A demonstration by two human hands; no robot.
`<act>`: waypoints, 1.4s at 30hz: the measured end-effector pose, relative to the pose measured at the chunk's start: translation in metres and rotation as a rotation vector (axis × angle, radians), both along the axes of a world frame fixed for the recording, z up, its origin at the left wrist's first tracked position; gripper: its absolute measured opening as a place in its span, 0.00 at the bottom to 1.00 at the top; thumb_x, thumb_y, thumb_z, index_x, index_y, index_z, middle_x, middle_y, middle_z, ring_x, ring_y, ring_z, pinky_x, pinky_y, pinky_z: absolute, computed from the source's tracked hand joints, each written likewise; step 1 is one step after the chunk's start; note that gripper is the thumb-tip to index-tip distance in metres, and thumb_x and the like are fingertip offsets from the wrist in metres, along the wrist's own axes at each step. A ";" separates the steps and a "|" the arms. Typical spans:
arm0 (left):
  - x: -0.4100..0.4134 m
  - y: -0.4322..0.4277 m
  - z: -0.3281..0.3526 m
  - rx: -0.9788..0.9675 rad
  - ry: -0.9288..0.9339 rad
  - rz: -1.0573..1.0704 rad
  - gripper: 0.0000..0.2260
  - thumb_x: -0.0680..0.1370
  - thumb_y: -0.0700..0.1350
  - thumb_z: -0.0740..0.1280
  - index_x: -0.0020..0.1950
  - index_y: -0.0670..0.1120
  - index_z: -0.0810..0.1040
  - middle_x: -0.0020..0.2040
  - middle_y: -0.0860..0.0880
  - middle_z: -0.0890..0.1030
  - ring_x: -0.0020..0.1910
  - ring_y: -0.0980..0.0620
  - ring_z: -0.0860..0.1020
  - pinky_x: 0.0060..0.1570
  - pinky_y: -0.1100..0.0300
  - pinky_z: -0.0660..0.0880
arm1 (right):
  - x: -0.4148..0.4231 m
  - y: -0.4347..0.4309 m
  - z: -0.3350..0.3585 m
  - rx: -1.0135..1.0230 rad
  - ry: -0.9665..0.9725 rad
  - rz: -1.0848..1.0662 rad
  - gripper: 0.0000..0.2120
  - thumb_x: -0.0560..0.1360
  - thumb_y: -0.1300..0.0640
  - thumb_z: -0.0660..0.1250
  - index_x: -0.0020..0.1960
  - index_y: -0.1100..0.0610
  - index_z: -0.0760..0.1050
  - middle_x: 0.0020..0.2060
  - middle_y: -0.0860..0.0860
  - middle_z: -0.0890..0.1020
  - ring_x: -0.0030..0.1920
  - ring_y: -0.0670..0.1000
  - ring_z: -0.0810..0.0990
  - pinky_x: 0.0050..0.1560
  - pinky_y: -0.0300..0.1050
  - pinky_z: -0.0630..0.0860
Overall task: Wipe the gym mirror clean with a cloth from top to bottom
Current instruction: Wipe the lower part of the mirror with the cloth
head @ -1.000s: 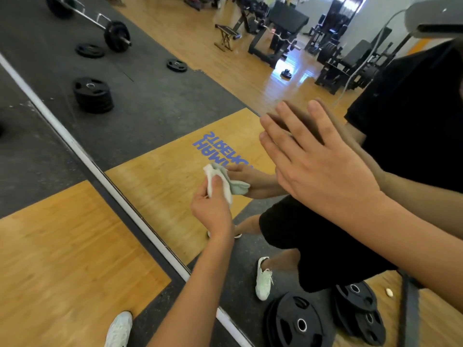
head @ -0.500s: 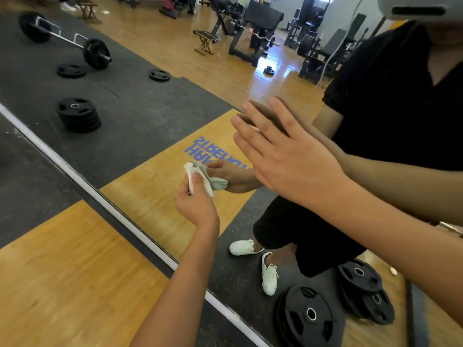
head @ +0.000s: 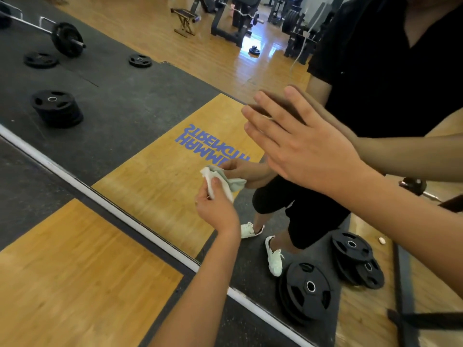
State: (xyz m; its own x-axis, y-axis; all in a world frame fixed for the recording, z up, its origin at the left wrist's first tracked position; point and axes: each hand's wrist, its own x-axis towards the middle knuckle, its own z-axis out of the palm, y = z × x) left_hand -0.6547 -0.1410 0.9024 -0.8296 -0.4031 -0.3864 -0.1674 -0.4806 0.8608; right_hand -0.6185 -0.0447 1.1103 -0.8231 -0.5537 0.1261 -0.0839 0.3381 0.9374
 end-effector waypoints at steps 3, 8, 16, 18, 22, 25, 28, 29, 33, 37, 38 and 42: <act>0.043 0.023 0.007 0.030 0.035 -0.113 0.06 0.81 0.47 0.72 0.57 0.51 0.84 0.51 0.52 0.85 0.47 0.60 0.82 0.46 0.62 0.79 | 0.000 0.000 0.000 0.020 0.023 0.009 0.26 0.86 0.50 0.47 0.81 0.59 0.61 0.82 0.58 0.59 0.82 0.63 0.56 0.79 0.68 0.51; 0.062 0.030 -0.001 -0.042 0.048 -0.183 0.07 0.80 0.45 0.72 0.56 0.45 0.84 0.47 0.51 0.84 0.43 0.57 0.81 0.42 0.67 0.76 | -0.001 -0.001 0.000 0.049 0.038 0.026 0.26 0.85 0.49 0.50 0.80 0.58 0.63 0.81 0.57 0.61 0.81 0.62 0.57 0.79 0.67 0.52; 0.019 0.016 -0.003 -0.072 0.024 -0.002 0.08 0.79 0.48 0.71 0.54 0.45 0.84 0.50 0.47 0.85 0.49 0.49 0.84 0.46 0.53 0.80 | -0.002 0.002 -0.001 0.081 0.033 0.065 0.26 0.85 0.52 0.44 0.78 0.57 0.65 0.80 0.57 0.64 0.80 0.64 0.61 0.78 0.66 0.58; 0.046 0.033 0.002 -0.069 0.079 -0.043 0.09 0.79 0.49 0.71 0.56 0.46 0.83 0.53 0.46 0.84 0.52 0.47 0.83 0.49 0.52 0.80 | -0.001 0.003 -0.001 0.085 0.043 0.085 0.25 0.85 0.50 0.46 0.78 0.56 0.66 0.80 0.55 0.65 0.80 0.63 0.62 0.78 0.65 0.59; 0.075 0.053 0.010 -0.101 0.191 -0.101 0.07 0.80 0.49 0.71 0.55 0.47 0.83 0.53 0.45 0.83 0.51 0.47 0.81 0.47 0.57 0.78 | -0.001 0.004 -0.002 0.060 0.054 0.128 0.25 0.84 0.53 0.46 0.76 0.56 0.69 0.79 0.55 0.68 0.79 0.62 0.64 0.78 0.65 0.62; 0.077 0.055 0.014 -0.150 0.186 -0.059 0.08 0.81 0.49 0.71 0.57 0.46 0.83 0.53 0.46 0.82 0.51 0.49 0.81 0.47 0.57 0.78 | -0.001 0.006 -0.003 0.042 0.043 0.131 0.25 0.84 0.51 0.47 0.77 0.57 0.67 0.79 0.56 0.66 0.79 0.63 0.62 0.78 0.66 0.59; 0.072 0.054 0.008 -0.136 0.124 -0.017 0.09 0.80 0.50 0.71 0.57 0.47 0.83 0.55 0.47 0.83 0.52 0.49 0.81 0.52 0.50 0.80 | 0.000 0.007 -0.003 0.039 0.051 0.139 0.26 0.84 0.51 0.46 0.78 0.57 0.67 0.79 0.56 0.66 0.79 0.63 0.62 0.79 0.66 0.59; 0.070 0.054 0.006 -0.127 0.096 -0.006 0.09 0.80 0.50 0.71 0.57 0.47 0.83 0.55 0.47 0.83 0.52 0.49 0.82 0.53 0.48 0.81 | 0.000 0.006 -0.002 0.038 0.050 0.139 0.26 0.84 0.51 0.46 0.78 0.58 0.66 0.79 0.56 0.66 0.80 0.63 0.62 0.79 0.66 0.59; 0.069 0.052 0.002 -0.119 0.066 0.006 0.09 0.80 0.50 0.70 0.58 0.47 0.83 0.54 0.48 0.84 0.52 0.50 0.82 0.54 0.46 0.81 | 0.000 0.007 -0.003 0.027 0.056 0.149 0.26 0.84 0.51 0.46 0.77 0.57 0.68 0.79 0.56 0.68 0.79 0.63 0.63 0.79 0.66 0.59; 0.069 0.054 -0.002 -0.140 0.091 -0.023 0.08 0.80 0.51 0.70 0.56 0.50 0.83 0.56 0.49 0.83 0.54 0.50 0.82 0.54 0.48 0.80 | -0.003 0.008 -0.004 0.036 0.077 0.163 0.25 0.84 0.50 0.48 0.76 0.55 0.70 0.78 0.55 0.69 0.79 0.63 0.64 0.78 0.65 0.60; 0.071 0.054 -0.002 -0.139 0.101 -0.038 0.08 0.80 0.50 0.70 0.56 0.50 0.83 0.56 0.49 0.83 0.53 0.51 0.82 0.53 0.51 0.80 | -0.004 0.008 -0.005 0.036 0.079 0.161 0.25 0.84 0.51 0.48 0.76 0.55 0.71 0.78 0.55 0.69 0.79 0.63 0.64 0.78 0.65 0.60; 0.089 0.057 -0.006 -0.166 0.145 -0.116 0.09 0.81 0.48 0.70 0.59 0.46 0.83 0.52 0.53 0.82 0.53 0.51 0.80 0.46 0.67 0.75 | -0.004 0.008 -0.005 0.032 0.087 0.147 0.25 0.84 0.50 0.48 0.75 0.55 0.71 0.78 0.55 0.69 0.79 0.63 0.64 0.78 0.65 0.59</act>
State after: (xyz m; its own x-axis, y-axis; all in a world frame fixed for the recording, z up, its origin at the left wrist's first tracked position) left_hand -0.5654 -0.0835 0.8966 -0.9158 -0.3503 -0.1966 -0.0824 -0.3150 0.9455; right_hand -0.6227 -0.0363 1.1054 -0.7194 -0.6725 0.1741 -0.0482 0.2984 0.9532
